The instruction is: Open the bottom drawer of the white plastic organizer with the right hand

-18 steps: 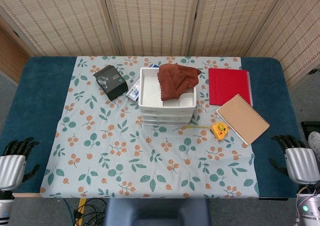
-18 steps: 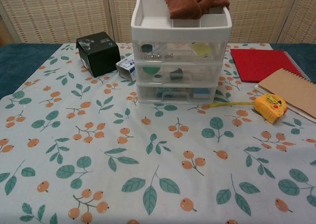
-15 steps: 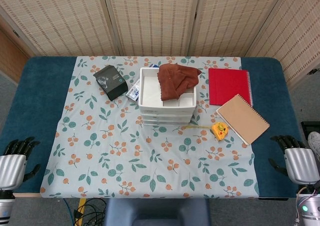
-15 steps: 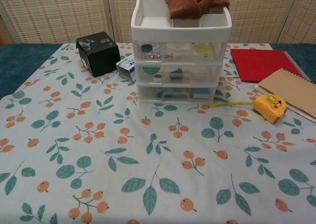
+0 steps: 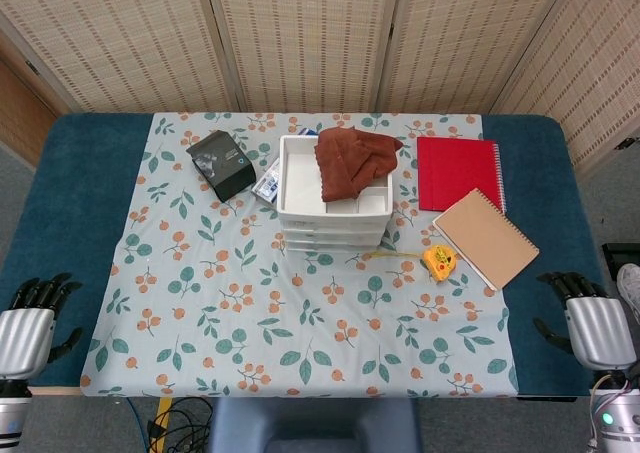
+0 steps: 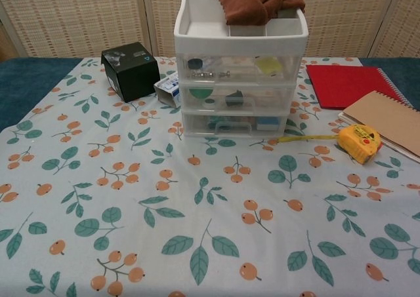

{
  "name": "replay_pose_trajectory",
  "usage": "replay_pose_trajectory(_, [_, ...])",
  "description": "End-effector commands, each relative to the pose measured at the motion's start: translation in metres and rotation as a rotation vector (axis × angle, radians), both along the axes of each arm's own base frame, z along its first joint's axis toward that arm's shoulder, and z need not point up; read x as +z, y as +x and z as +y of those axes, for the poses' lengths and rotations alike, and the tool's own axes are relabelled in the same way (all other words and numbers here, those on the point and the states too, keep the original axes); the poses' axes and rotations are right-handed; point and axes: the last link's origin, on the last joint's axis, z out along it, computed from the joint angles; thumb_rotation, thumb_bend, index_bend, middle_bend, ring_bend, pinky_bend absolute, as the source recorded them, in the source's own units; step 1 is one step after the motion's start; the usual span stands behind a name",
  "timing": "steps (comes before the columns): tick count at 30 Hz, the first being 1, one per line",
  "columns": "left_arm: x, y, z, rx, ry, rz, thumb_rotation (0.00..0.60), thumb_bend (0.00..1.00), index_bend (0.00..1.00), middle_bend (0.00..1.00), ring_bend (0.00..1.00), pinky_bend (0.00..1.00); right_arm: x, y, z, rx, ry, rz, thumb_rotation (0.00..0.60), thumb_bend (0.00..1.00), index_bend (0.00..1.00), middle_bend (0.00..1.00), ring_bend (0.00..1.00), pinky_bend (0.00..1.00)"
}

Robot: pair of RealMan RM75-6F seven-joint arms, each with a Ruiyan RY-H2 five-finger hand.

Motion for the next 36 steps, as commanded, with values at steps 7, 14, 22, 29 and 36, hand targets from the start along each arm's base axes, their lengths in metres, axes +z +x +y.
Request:
replay_pose_trajectory(7, [-0.002,-0.002,0.000,0.004,-0.006,-0.007,0.600,0.23,0.25,0.19,0.21,0.14,-0.018,0.015,-0.007,0.016,0.076,-0.060,0.600,0.25,0.26,0.37,0.32,0.37])
replay_pose_trajectory(14, [-0.002,-0.003,-0.001,0.002,-0.005,-0.011,0.600,0.23,0.25,0.19,0.21,0.14,-0.046,0.043,-0.027,0.050,0.204,-0.213,0.600,0.27,0.23,0.45,0.51,0.56])
replay_pose_trajectory(22, [-0.002,-0.007,-0.002,0.014,-0.008,-0.010,0.600,0.23,0.25,0.19,0.21,0.14,-0.088,0.071,-0.051,-0.002,0.363,-0.537,0.600,0.43,0.19,0.63,0.77,0.90])
replay_pose_trajectory(29, [0.000,-0.011,-0.001,0.021,-0.008,-0.008,0.600,0.23,0.25,0.19,0.21,0.14,-0.121,0.095,-0.070,-0.110,0.522,-0.830,0.600,0.54,0.05,0.69,0.84,0.97])
replay_pose_trajectory(36, [-0.001,-0.012,0.000,0.023,-0.012,-0.011,0.600,0.23,0.25,0.19,0.21,0.14,-0.148,0.123,-0.082,-0.221,0.648,-1.091,0.600,0.55,0.00,0.69,0.84,0.97])
